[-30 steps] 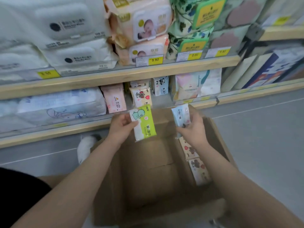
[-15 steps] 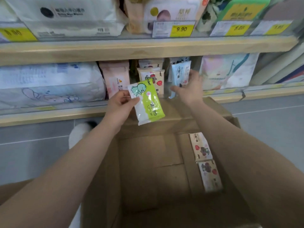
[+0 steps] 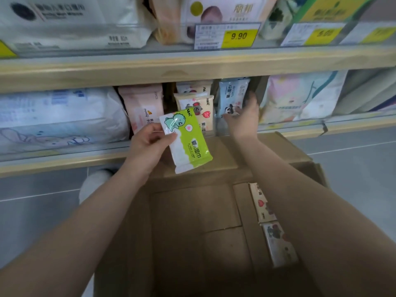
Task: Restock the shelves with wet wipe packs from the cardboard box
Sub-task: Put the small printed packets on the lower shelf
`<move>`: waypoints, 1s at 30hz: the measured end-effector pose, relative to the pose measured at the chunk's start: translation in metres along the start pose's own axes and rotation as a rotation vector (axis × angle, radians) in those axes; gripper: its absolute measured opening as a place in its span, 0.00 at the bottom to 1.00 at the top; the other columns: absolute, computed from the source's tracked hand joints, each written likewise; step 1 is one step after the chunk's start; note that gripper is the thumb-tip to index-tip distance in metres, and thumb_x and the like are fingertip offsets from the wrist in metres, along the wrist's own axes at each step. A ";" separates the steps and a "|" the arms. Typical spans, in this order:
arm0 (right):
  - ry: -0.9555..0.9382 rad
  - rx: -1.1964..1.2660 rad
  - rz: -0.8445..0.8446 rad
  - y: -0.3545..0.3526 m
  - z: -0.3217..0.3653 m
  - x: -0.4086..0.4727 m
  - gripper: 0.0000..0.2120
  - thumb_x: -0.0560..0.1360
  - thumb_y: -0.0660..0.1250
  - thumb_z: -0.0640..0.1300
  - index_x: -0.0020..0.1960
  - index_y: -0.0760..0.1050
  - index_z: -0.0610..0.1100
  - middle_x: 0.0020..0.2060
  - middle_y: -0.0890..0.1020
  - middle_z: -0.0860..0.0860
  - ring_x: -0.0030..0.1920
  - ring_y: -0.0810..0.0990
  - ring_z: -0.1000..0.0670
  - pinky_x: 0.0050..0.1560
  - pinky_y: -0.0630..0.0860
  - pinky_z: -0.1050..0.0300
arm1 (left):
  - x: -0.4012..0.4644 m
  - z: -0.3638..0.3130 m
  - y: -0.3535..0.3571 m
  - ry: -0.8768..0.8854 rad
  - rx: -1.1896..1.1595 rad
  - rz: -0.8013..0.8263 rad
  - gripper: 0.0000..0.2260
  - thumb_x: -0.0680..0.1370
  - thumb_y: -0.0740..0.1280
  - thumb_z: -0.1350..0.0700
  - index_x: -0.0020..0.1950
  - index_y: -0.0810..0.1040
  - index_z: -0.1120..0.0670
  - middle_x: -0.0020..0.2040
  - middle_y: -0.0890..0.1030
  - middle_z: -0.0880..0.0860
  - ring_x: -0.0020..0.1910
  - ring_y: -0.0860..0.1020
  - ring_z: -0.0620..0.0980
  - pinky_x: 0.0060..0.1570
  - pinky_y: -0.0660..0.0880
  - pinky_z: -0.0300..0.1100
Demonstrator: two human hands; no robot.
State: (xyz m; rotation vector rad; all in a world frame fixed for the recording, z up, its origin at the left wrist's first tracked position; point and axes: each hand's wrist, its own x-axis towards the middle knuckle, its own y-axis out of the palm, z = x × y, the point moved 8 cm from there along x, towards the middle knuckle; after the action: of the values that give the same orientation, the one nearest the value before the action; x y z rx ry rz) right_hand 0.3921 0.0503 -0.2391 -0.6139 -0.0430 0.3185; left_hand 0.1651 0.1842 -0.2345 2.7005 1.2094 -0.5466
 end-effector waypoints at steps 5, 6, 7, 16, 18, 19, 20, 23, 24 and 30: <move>-0.059 0.039 0.206 -0.026 0.020 -0.044 0.19 0.74 0.69 0.43 0.63 0.73 0.40 0.53 0.77 0.50 0.47 0.77 0.53 0.44 0.73 0.69 | -0.007 -0.008 0.013 0.014 -0.024 -0.001 0.07 0.72 0.72 0.58 0.46 0.78 0.49 0.48 0.83 0.54 0.51 0.81 0.54 0.59 0.75 0.56; -0.065 0.046 0.271 -0.029 0.023 -0.053 0.16 0.74 0.69 0.45 0.60 0.76 0.41 0.50 0.79 0.51 0.46 0.77 0.53 0.45 0.73 0.66 | -0.009 -0.011 0.018 0.020 -0.020 0.001 0.07 0.73 0.71 0.59 0.46 0.78 0.49 0.47 0.83 0.52 0.49 0.81 0.52 0.56 0.75 0.52; -0.075 0.056 0.339 -0.032 0.027 -0.063 0.15 0.74 0.70 0.46 0.59 0.77 0.42 0.48 0.80 0.52 0.46 0.77 0.54 0.49 0.73 0.64 | -0.013 -0.015 0.024 0.031 -0.012 0.007 0.07 0.73 0.71 0.60 0.45 0.77 0.49 0.45 0.83 0.51 0.47 0.81 0.50 0.54 0.76 0.49; -0.077 0.210 0.443 -0.062 0.039 -0.088 0.02 0.75 0.67 0.35 0.47 0.76 0.37 0.30 0.76 0.50 0.24 0.74 0.62 0.29 0.70 0.71 | -0.029 -0.041 0.069 0.187 0.173 0.144 0.11 0.71 0.72 0.61 0.47 0.76 0.46 0.46 0.82 0.52 0.49 0.81 0.56 0.46 0.80 0.52; -0.102 0.207 0.391 -0.074 0.037 -0.085 0.03 0.76 0.66 0.35 0.49 0.77 0.39 0.33 0.78 0.48 0.28 0.76 0.62 0.34 0.73 0.70 | -0.025 -0.045 0.079 0.196 0.187 0.154 0.11 0.73 0.70 0.64 0.51 0.76 0.50 0.48 0.81 0.55 0.50 0.81 0.56 0.41 0.81 0.49; -0.110 0.173 0.339 -0.082 0.033 -0.082 0.04 0.75 0.67 0.37 0.50 0.77 0.41 0.36 0.79 0.48 0.31 0.78 0.59 0.37 0.74 0.68 | -0.020 -0.048 0.083 0.203 0.186 0.139 0.11 0.74 0.69 0.65 0.52 0.76 0.51 0.49 0.81 0.56 0.49 0.81 0.56 0.40 0.82 0.46; -0.118 0.111 0.273 -0.093 0.025 -0.079 0.05 0.75 0.68 0.39 0.50 0.78 0.42 0.38 0.80 0.49 0.35 0.78 0.56 0.41 0.74 0.67 | -0.016 -0.051 0.088 0.215 0.188 0.119 0.11 0.74 0.68 0.65 0.52 0.76 0.51 0.49 0.81 0.57 0.49 0.81 0.56 0.40 0.82 0.46; -0.156 -0.146 0.131 -0.127 -0.004 -0.071 0.05 0.76 0.66 0.42 0.50 0.78 0.43 0.43 0.80 0.50 0.41 0.77 0.51 0.45 0.75 0.58 | 0.000 -0.058 0.103 0.236 0.211 0.033 0.11 0.75 0.67 0.65 0.50 0.76 0.49 0.45 0.81 0.53 0.46 0.81 0.56 0.45 0.81 0.52; -0.163 -0.236 0.102 -0.137 -0.015 -0.068 0.06 0.76 0.65 0.43 0.51 0.78 0.43 0.44 0.79 0.49 0.42 0.78 0.49 0.45 0.76 0.54 | 0.007 -0.058 0.109 0.244 0.229 0.008 0.11 0.75 0.66 0.66 0.50 0.76 0.50 0.44 0.81 0.52 0.44 0.81 0.56 0.47 0.80 0.52; -0.228 -0.318 -0.018 -0.151 -0.052 -0.061 0.07 0.76 0.65 0.40 0.50 0.78 0.39 0.46 0.77 0.46 0.44 0.78 0.44 0.45 0.71 0.56 | 0.044 -0.049 0.144 0.292 0.381 -0.126 0.07 0.74 0.64 0.65 0.50 0.77 0.58 0.48 0.83 0.59 0.45 0.81 0.58 0.50 0.78 0.52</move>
State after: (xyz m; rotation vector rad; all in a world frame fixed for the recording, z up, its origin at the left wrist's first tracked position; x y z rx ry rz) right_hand 0.3841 -0.1138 -0.1916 -0.8892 -0.3224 0.3662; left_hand 0.3127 0.1314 -0.2096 3.1261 1.4889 -0.4472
